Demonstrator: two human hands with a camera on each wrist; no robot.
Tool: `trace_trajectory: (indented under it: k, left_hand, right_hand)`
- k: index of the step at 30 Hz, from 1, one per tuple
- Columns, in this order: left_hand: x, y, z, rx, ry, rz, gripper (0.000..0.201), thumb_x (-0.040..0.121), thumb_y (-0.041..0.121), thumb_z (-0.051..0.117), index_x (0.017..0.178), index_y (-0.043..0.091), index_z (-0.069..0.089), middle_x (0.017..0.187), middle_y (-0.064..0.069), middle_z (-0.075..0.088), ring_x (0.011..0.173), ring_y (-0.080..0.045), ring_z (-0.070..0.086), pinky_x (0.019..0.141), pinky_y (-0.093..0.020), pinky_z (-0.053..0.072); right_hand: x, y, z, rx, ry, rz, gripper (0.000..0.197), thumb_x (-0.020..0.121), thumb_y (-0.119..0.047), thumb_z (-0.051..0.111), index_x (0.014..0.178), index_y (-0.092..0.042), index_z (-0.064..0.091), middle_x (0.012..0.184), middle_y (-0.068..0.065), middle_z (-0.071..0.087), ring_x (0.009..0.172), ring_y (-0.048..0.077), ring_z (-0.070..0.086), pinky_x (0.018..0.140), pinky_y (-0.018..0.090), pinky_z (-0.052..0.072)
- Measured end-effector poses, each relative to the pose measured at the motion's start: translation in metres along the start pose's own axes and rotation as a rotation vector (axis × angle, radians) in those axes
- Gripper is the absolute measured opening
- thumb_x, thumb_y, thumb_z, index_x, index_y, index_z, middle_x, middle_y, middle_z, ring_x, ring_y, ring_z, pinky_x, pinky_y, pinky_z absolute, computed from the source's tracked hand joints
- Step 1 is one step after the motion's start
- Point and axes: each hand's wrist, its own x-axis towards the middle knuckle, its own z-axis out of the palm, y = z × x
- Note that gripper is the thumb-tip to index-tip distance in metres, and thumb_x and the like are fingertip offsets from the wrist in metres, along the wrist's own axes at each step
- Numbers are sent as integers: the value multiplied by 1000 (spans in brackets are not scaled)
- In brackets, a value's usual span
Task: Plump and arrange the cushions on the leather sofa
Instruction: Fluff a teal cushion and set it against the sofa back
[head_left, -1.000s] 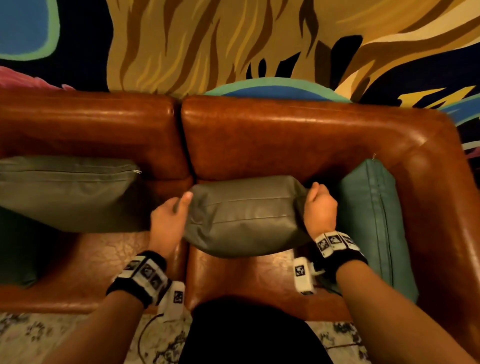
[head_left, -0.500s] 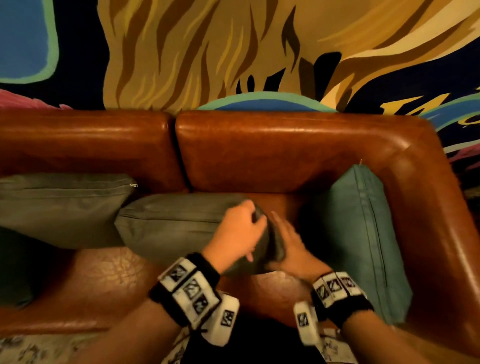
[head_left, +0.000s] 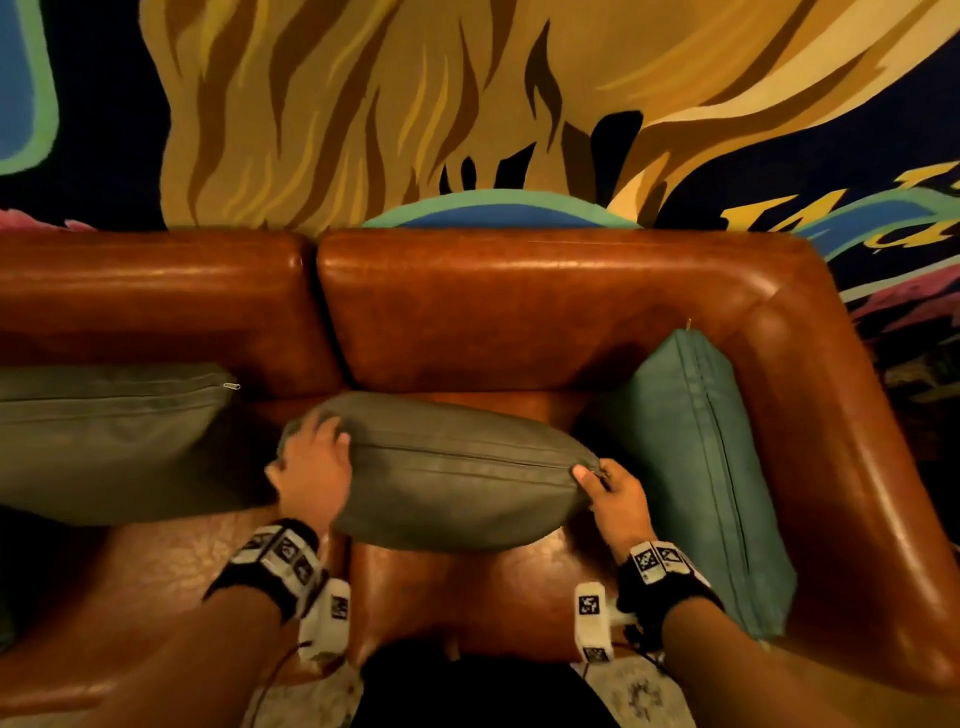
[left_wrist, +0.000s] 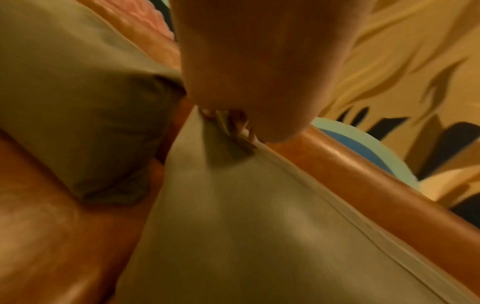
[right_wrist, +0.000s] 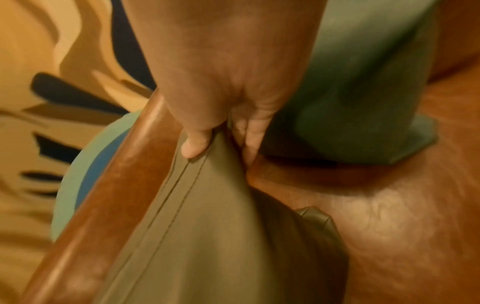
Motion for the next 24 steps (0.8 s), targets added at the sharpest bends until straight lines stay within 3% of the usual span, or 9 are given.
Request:
trace_trajectory:
  k: [5,8,11,15,18,19,21,22,24]
  left_hand:
    - [64,-47,-14,-234,-265,-321,84,84,68,59,127,-4,58,131,-29,61,122,-44,57,104,-51,45]
    - [53,-16,-24,-302,-236,-125,75,93,70,41,108,3,69,115,-23,71,113,-37,65,98,-43,48]
    - [28,17,-43,-467,-205,71,52,101,54,44,107,10,71,111,-14,74,106,-25,66,93,-37,47]
    - [25,1,-86,-693,35,30,41,95,57,51,98,20,71,99,-1,75,100,-20,69,96,-45,52]
    - [18,21,-95,-734,10,54,32,95,49,58,93,18,67,94,-1,73,93,-19,69,87,-41,53]
    - [14,35,-94,-810,-38,30,27,94,44,62,93,18,66,94,-2,73,90,-19,69,82,-39,54]
    - [-1,67,-92,-896,-174,-25,16,92,31,68,89,16,60,86,-6,69,77,-18,66,62,-30,52]
    - [-9,83,-88,-833,-214,5,17,91,27,69,86,15,58,79,-8,66,69,-17,63,54,-29,49]
    - [-27,113,-72,-617,-257,176,29,89,30,70,73,16,51,62,-1,55,56,-12,54,52,-31,41]
  right_hand:
    - [6,4,14,-60,133,57,23,88,-51,62,85,-29,64,83,-1,70,84,22,68,80,50,57]
    - [2,-20,32,-44,284,65,36,93,-44,62,80,-10,62,73,6,63,78,30,62,72,36,45]
    - [-9,-43,38,-76,133,-100,33,97,-35,60,77,-8,57,68,4,59,68,18,53,70,37,42]
    - [7,-42,-32,-182,205,-134,31,98,-35,59,79,-10,62,76,9,66,77,26,62,73,41,46]
    - [17,-46,-42,-284,227,0,27,95,-33,64,91,-7,62,89,18,67,94,39,63,77,39,44]
    - [17,-53,-34,-340,210,88,34,90,-34,69,109,-7,60,107,22,65,107,42,59,87,43,46]
    - [12,-68,-14,-542,41,145,102,69,-51,83,150,-17,31,146,24,40,135,44,40,110,52,36]
    - [4,-81,-1,-579,-98,37,133,55,-67,83,158,-20,13,157,19,26,144,40,28,116,51,29]
    - [-22,-108,34,-561,-328,-300,152,43,-83,72,159,-18,0,163,4,11,152,22,8,123,40,14]
